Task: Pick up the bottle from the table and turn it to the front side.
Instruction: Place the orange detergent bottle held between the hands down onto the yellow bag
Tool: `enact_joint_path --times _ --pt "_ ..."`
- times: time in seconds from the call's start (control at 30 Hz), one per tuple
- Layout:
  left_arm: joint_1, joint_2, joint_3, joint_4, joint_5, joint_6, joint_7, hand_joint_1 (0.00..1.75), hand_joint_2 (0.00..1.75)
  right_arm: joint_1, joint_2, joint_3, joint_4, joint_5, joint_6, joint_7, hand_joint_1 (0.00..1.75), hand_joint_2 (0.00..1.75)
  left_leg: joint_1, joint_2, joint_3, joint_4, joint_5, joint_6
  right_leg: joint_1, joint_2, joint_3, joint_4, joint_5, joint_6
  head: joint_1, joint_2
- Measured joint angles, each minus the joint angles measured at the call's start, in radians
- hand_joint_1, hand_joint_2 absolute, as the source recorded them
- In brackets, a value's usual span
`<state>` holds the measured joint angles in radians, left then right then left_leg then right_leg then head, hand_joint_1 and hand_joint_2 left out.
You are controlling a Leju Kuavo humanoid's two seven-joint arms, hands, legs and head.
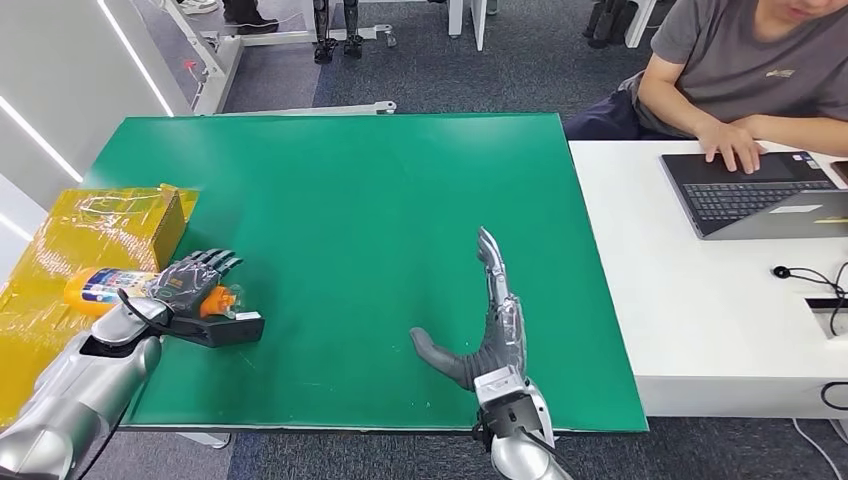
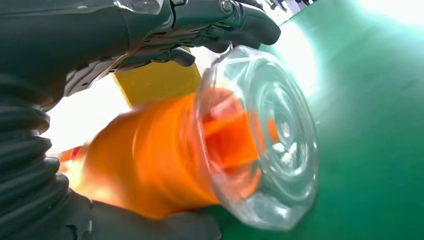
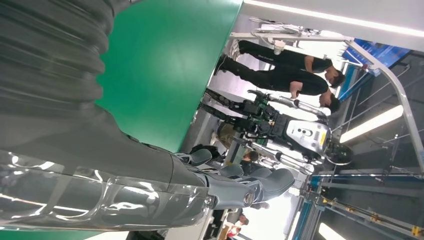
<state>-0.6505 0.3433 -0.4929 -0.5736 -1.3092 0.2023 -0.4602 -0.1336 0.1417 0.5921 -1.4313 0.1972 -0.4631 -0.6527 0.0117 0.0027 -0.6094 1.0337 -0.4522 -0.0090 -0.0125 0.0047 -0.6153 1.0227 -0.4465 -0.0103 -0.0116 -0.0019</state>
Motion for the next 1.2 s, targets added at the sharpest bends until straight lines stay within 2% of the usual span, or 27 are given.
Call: enact_joint_path --times 0.27,0.4,0.67,0.93,1.07,1.2 --pt "0.007 0.004 0.000 -0.003 0.007 0.011 0.000 0.00 1.75 0.000 0.001 -0.007 0.000 -0.001 0.000 0.006 0.00 1.75 0.000 0.000 0.001 0.000 0.000 0.000 0.000 0.000 0.001 0.000 0.000 0.000 0.000 0.000" --pt "0.034 0.007 0.007 -0.028 0.043 0.056 0.002 0.00 1.75 0.003 0.003 -0.009 -0.002 0.001 0.000 0.007 0.00 1.75 0.000 0.000 0.001 0.000 0.000 0.000 0.000 0.000 0.001 0.000 0.000 0.000 0.000 0.000" --pt "0.238 0.044 0.106 -0.266 0.069 0.162 0.045 0.00 1.75 0.037 0.005 -0.029 -0.021 0.011 0.000 0.011 0.00 1.75 0.000 0.000 0.000 0.000 -0.001 -0.001 0.000 0.001 0.000 0.000 -0.001 0.000 0.000 0.000" --pt "0.461 0.081 0.269 -0.520 0.057 0.162 0.056 0.00 1.75 0.068 0.021 -0.066 -0.032 0.001 0.009 -0.001 0.00 1.75 0.000 0.000 -0.001 0.000 -0.002 -0.001 0.000 0.001 -0.001 -0.001 -0.002 0.000 0.000 0.000" --pt "0.519 0.093 0.331 -0.615 0.061 0.164 0.041 0.00 1.75 0.070 0.033 -0.084 -0.038 0.000 0.013 -0.002 0.00 1.75 0.000 -0.001 -0.001 0.000 -0.001 -0.001 0.000 0.000 -0.001 -0.001 -0.002 0.000 0.000 0.000" --pt "0.526 0.083 0.373 -0.676 0.105 0.206 -0.017 0.00 1.75 0.071 0.042 -0.096 -0.041 0.000 0.021 -0.003 0.00 1.75 0.000 -0.001 -0.001 0.000 -0.001 -0.001 0.000 -0.001 -0.001 -0.001 -0.002 0.000 0.000 0.000"
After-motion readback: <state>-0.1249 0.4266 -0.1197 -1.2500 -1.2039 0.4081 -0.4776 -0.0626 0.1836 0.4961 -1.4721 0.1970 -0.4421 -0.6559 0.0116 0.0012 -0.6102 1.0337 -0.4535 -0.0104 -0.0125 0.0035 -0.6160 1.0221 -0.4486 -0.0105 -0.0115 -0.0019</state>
